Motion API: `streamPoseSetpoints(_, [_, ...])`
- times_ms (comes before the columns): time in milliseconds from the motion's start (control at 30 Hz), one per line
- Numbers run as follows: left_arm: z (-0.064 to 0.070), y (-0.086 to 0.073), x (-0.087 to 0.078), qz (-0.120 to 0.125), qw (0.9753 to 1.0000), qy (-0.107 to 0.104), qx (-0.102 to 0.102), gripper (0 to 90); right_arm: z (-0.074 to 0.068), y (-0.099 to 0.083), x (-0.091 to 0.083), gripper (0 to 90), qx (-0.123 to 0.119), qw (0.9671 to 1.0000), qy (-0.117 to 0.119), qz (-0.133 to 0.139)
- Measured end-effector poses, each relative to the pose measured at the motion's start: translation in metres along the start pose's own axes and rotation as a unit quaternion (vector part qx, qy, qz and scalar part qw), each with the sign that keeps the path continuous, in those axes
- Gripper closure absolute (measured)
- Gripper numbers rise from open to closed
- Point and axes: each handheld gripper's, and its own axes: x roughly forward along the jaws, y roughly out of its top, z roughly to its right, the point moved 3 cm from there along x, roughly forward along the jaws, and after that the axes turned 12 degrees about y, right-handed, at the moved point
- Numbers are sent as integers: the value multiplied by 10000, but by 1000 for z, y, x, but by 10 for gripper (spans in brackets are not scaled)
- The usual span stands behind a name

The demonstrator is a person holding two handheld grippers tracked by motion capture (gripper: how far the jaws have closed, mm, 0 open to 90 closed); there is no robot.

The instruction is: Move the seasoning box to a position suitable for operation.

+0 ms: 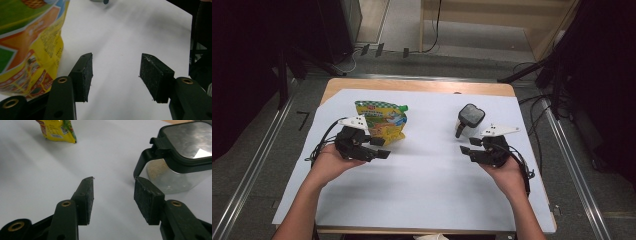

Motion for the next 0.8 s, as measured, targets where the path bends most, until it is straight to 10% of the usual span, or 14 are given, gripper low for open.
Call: streamPoseSetpoints(800, [6, 10, 12, 39, 9998, -180, -10, 444, -2, -5, 6, 521, -63, 9999, 152, 46])
